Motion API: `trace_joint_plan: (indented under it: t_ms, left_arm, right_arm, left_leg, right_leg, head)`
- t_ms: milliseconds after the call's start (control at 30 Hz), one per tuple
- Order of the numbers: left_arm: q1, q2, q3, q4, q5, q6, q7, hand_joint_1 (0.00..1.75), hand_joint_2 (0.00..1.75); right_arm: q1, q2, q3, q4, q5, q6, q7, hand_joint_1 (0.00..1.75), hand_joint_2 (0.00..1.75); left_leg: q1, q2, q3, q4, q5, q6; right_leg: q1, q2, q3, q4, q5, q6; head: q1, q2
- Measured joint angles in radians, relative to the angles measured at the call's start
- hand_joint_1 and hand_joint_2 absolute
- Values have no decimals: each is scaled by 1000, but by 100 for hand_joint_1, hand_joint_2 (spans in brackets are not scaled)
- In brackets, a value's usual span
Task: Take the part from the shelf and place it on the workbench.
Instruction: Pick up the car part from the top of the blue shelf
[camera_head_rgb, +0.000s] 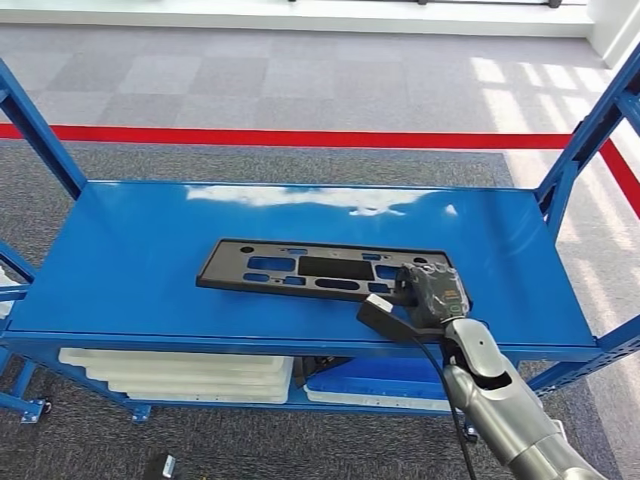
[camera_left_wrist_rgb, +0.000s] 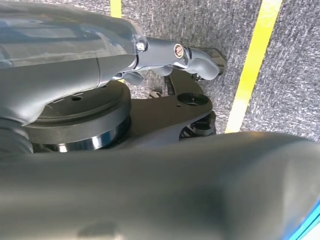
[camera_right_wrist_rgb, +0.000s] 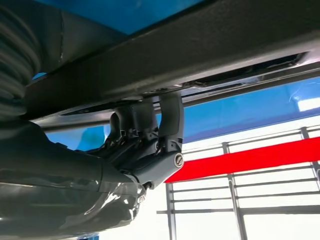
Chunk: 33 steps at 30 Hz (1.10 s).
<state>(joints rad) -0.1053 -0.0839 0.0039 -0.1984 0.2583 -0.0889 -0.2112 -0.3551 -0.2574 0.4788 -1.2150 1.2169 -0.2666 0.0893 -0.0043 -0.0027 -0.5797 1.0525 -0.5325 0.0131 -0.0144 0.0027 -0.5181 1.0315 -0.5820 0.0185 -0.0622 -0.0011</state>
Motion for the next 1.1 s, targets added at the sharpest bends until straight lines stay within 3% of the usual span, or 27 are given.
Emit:
trace_joint_plan:
  t_ms: [433,800,1100]
  left_arm:
    - [2,0,1,0,-8,4,-21,0,0]
    - [26,0,23,0,-18,-21,-143,0,0]
    - [31,0,29,0,-20,-27,-156,0,0]
  right_arm:
    - [82,-7,-68,-74,-68,-78,-104,175,175]
    - [234,-72,-212,-452,-527,-50,-294,175,175]
    - [202,-126,-342,-593,-770,70,-355,175,175]
  left_leg:
    - [0,0,3,0,0,0]
    - [0,0,0,0,-1,0]
    - [-1,0,0,0,-1,0]
  right_leg:
    - [0,0,3,0,0,0]
    - [0,0,-1,0,0,0]
    - [0,0,0,0,0,0]
  head:
    - [0,0]
    - [0,0]
    - [0,0]
